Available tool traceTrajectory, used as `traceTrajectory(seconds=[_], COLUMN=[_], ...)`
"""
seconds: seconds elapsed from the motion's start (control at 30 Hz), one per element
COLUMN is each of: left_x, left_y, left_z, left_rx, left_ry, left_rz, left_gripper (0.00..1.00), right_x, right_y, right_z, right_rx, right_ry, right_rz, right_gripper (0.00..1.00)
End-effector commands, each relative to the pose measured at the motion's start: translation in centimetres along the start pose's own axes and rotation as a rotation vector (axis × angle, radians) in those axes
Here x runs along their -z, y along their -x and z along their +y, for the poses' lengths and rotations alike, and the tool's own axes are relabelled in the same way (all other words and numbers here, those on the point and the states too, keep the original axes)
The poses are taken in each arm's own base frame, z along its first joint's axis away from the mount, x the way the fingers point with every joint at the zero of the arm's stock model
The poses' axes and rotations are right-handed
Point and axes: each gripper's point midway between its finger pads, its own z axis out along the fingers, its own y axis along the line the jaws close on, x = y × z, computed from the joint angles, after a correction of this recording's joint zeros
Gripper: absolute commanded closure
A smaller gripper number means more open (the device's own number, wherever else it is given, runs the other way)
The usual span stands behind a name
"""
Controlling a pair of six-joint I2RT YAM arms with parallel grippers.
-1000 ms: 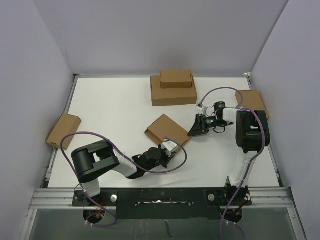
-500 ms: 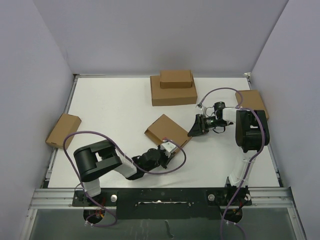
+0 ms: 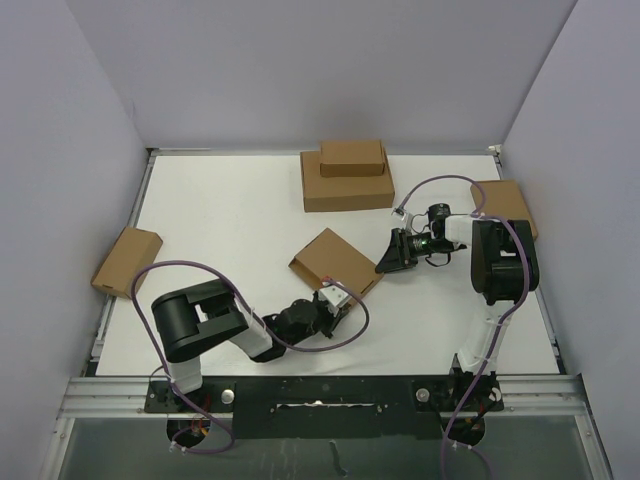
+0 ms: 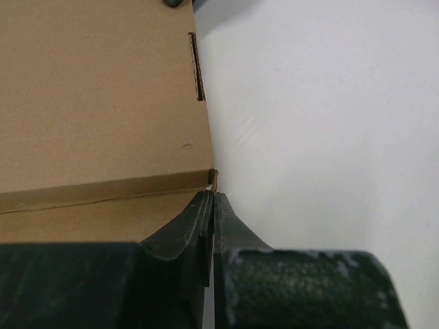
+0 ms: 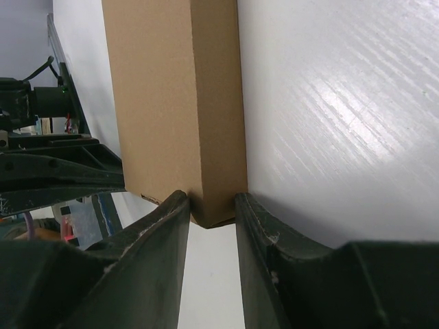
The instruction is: Fold the paper box
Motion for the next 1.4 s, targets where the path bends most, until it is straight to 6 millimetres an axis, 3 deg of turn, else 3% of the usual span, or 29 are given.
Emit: traceTrajectory(seconds=[0.0, 1.37], left_x=[0.2, 0.1], left_y=[-0.1, 0.9], left_z=[0.1, 0.7], left_rx=[0.022, 0.092], left_ry=[-0.003, 0.034], left_rz=[-0.028, -0.065], left_gripper=[1.00, 1.00], right_x=[0.0, -0.1], right_y=[0.2, 0.2], right_z=[-2.3, -2.2], right_rx=[0.034, 0.039], right_ry=[-0.089, -0.086], right_rz=[0.010, 0.013], right_gripper=[0.68, 0.68])
